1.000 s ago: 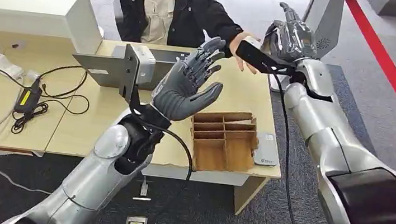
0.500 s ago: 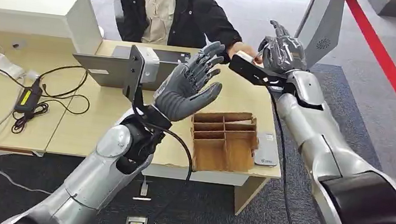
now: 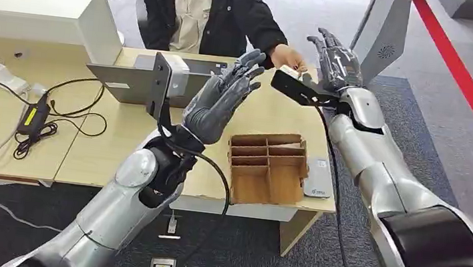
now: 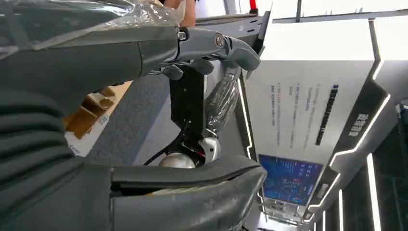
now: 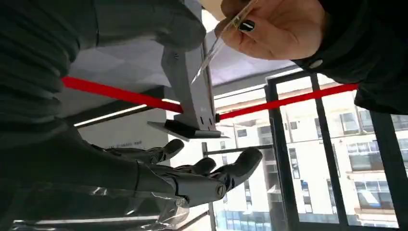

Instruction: Pass the card to the sensor for recognition and then transmit it.

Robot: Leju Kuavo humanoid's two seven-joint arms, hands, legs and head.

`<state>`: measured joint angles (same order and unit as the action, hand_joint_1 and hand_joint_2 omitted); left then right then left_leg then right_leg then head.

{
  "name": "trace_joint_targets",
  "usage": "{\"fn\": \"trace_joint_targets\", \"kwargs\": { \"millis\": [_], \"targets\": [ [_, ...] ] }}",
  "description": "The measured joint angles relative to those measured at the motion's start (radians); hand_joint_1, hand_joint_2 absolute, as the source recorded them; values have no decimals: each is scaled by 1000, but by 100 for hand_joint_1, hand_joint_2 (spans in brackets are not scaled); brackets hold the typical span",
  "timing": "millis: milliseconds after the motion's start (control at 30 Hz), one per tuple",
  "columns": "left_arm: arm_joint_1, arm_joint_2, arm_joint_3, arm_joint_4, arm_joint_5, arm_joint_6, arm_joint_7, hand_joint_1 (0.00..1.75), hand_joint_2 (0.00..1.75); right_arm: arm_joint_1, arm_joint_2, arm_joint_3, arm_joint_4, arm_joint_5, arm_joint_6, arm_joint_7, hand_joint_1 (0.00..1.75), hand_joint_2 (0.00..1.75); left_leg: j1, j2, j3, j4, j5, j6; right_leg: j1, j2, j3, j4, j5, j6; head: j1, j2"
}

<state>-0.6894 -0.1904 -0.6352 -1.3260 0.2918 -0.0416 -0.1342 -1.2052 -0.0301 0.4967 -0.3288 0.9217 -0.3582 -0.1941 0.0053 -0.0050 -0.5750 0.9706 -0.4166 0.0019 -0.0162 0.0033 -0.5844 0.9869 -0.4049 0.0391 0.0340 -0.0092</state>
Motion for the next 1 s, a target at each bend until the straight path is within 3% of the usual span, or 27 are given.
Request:
{"fn": "trace_joint_targets", "kwargs": {
  "millis": [233, 267, 400, 567, 667, 833, 1000],
  "targets": [
    [0, 1, 0, 0, -4, 32, -7, 0, 0, -16, 2, -23, -14, -113, -67, -131, 0, 175, 0, 0, 0, 0, 0, 0, 0, 0, 0, 0, 0, 0, 0, 0],
    [0, 1, 0, 0, -6, 37, -7, 0, 175, -15, 2, -29, -19, -136, -75, -149, 0, 175, 0, 0, 0, 0, 0, 0, 0, 0, 0, 0, 0, 0, 0, 0],
    [4, 8, 1, -5, -27, 70, 1, 0, 175, -2, 1, -58, -53, -262, -84, -215, 0, 175, 0, 0, 0, 0, 0, 0, 0, 0, 0, 0, 0, 0, 0, 0],
    [17, 20, 4, -22, -67, 87, 11, 0, 175, 71, -20, -98, -156, -452, -62, -205, 0, 175, 0, 0, 1, 0, 0, 0, 0, 0, 1, 0, 0, 0, 0, 0],
    [29, 23, 11, -23, -99, 87, 5, 0, 175, 175, -51, -137, -312, -651, -19, -130, 0, 175, 0, -1, 1, 0, 0, 0, 0, 0, 1, 0, 0, 0, 0, 0],
    [50, 35, 29, -40, -121, 87, 9, 0, 175, 379, -95, -208, -577, -953, 93, 67, 0, 175, 0, -1, 1, 0, -1, 0, 0, 0, 2, -1, 0, 0, 0, 0],
    [77, 48, 37, -60, -122, 84, 21, 0, 175, 557, -132, -266, -799, -1003, 114, 132, 0, 175, 0, -2, 1, 0, -1, 0, 0, 0, 2, -1, 0, 0, 0, 0]
  ]
}}
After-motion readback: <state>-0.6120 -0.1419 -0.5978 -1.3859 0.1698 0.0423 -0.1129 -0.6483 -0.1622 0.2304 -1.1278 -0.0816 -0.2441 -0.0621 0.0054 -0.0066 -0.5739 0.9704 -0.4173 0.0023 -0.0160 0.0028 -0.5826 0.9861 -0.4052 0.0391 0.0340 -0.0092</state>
